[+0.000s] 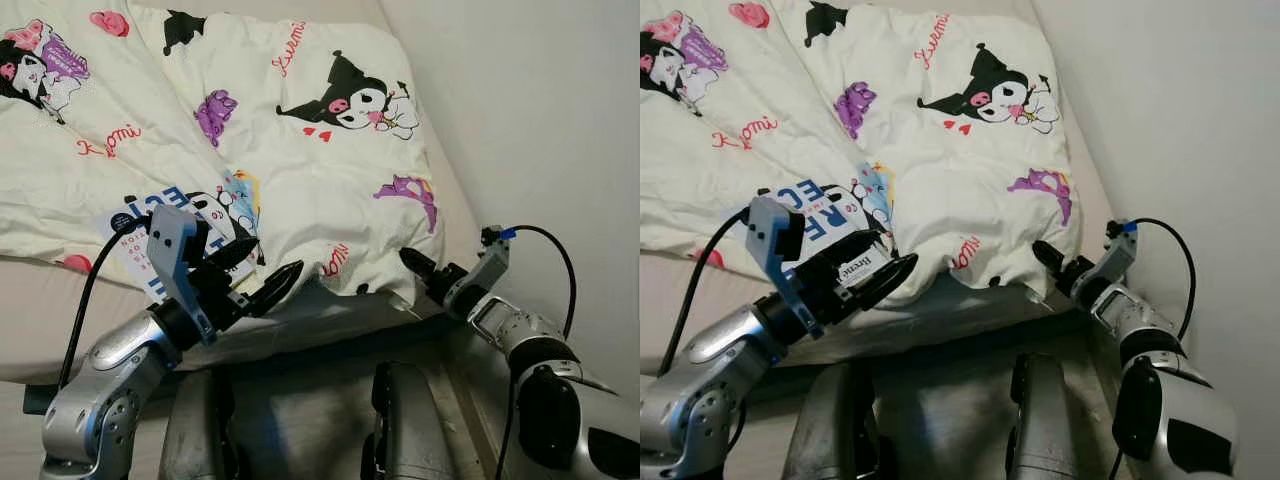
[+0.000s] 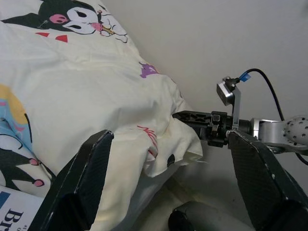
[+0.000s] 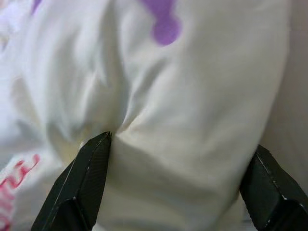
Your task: Clean up the room
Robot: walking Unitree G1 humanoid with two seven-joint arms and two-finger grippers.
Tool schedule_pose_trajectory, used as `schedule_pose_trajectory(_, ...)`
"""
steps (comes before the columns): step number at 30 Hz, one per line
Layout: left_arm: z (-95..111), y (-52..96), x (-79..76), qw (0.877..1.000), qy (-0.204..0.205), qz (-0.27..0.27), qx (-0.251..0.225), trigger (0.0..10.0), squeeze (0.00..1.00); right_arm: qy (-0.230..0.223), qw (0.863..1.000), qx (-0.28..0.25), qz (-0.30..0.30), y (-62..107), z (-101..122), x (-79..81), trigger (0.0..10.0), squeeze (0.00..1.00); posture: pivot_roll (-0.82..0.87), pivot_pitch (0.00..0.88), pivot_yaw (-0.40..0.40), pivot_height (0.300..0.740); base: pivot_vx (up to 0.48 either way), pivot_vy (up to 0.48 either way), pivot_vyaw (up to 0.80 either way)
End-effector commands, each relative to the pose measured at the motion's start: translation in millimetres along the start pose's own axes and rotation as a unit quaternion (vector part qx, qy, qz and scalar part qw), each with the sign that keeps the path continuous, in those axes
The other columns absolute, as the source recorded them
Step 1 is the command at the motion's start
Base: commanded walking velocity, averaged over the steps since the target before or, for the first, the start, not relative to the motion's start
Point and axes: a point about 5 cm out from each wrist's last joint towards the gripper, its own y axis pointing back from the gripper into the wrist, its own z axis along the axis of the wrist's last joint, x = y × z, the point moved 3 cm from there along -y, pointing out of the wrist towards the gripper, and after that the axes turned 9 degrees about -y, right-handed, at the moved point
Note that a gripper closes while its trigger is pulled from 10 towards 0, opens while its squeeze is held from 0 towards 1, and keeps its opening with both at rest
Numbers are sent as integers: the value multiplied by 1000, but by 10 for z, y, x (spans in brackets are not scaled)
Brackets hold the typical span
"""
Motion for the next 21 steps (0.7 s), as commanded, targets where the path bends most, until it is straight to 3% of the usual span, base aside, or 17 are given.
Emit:
schedule_pose_trajectory(1,-50,28,-29,1000,9,-6,12,10000,0,10,1000,24,-14,48,-86,-91,0,0,82,376,-28,546,0,0,0)
schedule_pose_trajectory(6,-65,25,-30,1000,6,-3,13,10000,0,58,996,47,-52,70,-142,-183,0,0,80,378,-27,546,0,0,0)
schedule_pose_trajectory(12,-76,24,-48,1000,3,-8,18,10000,0,76,993,51,-70,90,-131,-226,0,0,81,378,-30,546,0,0,0)
schedule_pose_trajectory(15,-104,41,-116,999,-11,-27,30,10000,0,132,985,68,-84,107,-109,-252,0,0,81,376,-31,546,0,0,0)
schedule_pose_trajectory(21,-114,50,-140,999,-11,-29,32,10000,0,193,971,68,-120,154,-17,-321,0,0,81,373,-33,546,0,0,0)
